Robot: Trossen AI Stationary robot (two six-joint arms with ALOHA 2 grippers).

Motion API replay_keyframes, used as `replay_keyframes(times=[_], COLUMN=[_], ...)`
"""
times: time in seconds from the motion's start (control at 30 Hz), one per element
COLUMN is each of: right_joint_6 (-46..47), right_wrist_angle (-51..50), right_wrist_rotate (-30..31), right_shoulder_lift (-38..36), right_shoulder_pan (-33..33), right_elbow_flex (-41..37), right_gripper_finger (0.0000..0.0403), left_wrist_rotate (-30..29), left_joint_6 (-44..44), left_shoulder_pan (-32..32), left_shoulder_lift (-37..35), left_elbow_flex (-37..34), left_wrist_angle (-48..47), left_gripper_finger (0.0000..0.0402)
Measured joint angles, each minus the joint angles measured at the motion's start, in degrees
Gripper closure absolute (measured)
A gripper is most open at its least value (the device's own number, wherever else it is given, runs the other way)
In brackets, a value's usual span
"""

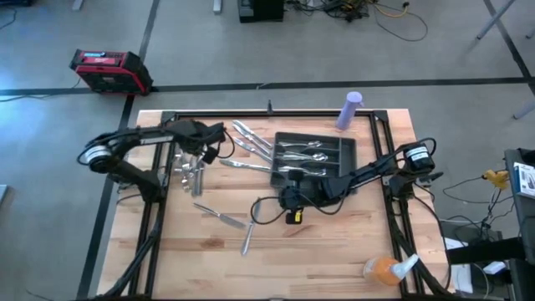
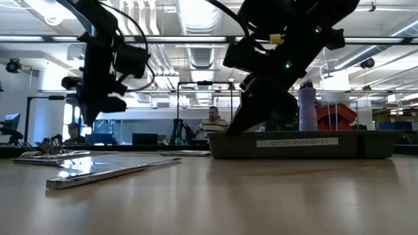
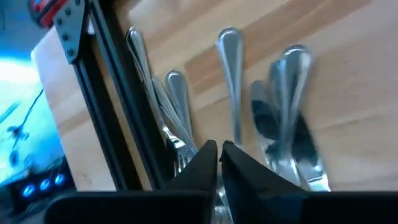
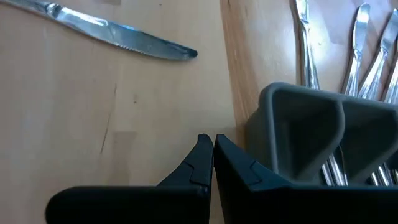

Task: Sort silverware
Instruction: Adjust the silverware

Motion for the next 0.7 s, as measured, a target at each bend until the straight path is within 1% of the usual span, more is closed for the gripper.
replay_keyframes(times=[0.1, 0.27, 0.47, 0.63, 0.7], right_joint_6=[0.1, 0.3, 1.5, 2.7, 3.0], right_wrist_angle=[0.1, -0.2, -0.3, -0.3, -0.2], right_wrist_rotate=[0.0, 0.1, 0.1, 0.0, 0.0], right_shoulder_lift=[0.0, 0.0, 0.0, 0.0, 0.0], right_shoulder_pan=[0.5, 0.7, 0.9, 1.4, 1.9], right_elbow_flex=[-0.1, -0.3, -0.5, -0.7, -0.7], right_gripper_finger=[0.0403, 0.0403, 0.0403, 0.0403, 0.0403], left_wrist_rotate=[1.1, 1.0, -1.5, -1.6, -1.8], left_joint_6=[0.2, 0.9, 1.6, 5.2, 5.2], left_shoulder_pan=[2.1, 5.8, 10.9, 16.2, 17.0], left_shoulder_lift=[3.1, 6.6, 10.7, 12.0, 11.8], left_elbow_flex=[0.0, 0.0, -0.1, -0.1, 0.2], left_wrist_angle=[-1.2, -1.2, -1.0, 2.3, 3.1], left_gripper_finger=[0.0399, 0.0401, 0.0401, 0.0402, 0.0402])
